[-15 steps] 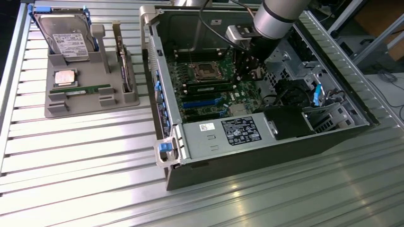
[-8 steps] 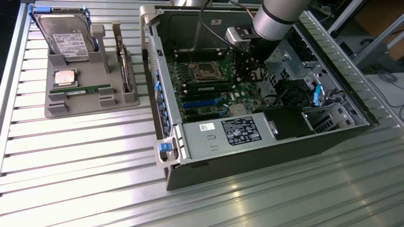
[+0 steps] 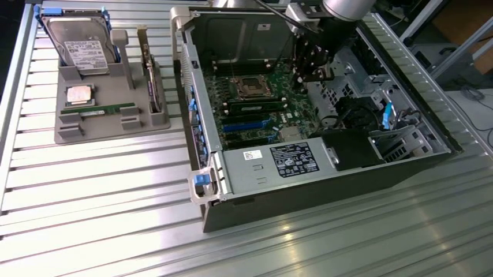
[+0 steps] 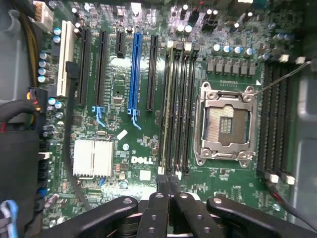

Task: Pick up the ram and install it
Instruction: 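Press down the ram until it locks into place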

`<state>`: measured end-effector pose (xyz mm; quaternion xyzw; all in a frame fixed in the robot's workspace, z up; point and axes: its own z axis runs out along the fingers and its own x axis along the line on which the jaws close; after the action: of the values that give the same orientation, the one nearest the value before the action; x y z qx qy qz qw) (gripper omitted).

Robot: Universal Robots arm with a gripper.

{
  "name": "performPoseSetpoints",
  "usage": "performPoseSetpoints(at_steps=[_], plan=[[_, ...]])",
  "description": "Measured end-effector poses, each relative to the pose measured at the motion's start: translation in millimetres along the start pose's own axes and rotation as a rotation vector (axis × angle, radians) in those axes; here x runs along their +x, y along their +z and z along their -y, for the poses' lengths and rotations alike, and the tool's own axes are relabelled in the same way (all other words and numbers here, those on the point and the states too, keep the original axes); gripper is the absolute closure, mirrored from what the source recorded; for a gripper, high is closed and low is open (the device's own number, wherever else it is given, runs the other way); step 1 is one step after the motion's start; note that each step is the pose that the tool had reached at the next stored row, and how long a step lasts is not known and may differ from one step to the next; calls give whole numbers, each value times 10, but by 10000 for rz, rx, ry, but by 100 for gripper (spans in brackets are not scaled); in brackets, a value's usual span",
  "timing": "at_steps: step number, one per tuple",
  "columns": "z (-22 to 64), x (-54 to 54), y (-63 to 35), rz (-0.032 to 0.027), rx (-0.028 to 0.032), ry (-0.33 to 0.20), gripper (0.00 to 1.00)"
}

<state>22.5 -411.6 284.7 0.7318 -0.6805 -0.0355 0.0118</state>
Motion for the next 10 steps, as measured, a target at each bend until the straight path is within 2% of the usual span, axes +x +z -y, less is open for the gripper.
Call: performPoseSetpoints(at_steps=[6, 8, 10], plan=[[-24, -6, 1, -1, 0, 1, 89], [-56, -12, 4, -2, -1, 1, 89], [-127, -29, 9, -2, -1, -12, 89]])
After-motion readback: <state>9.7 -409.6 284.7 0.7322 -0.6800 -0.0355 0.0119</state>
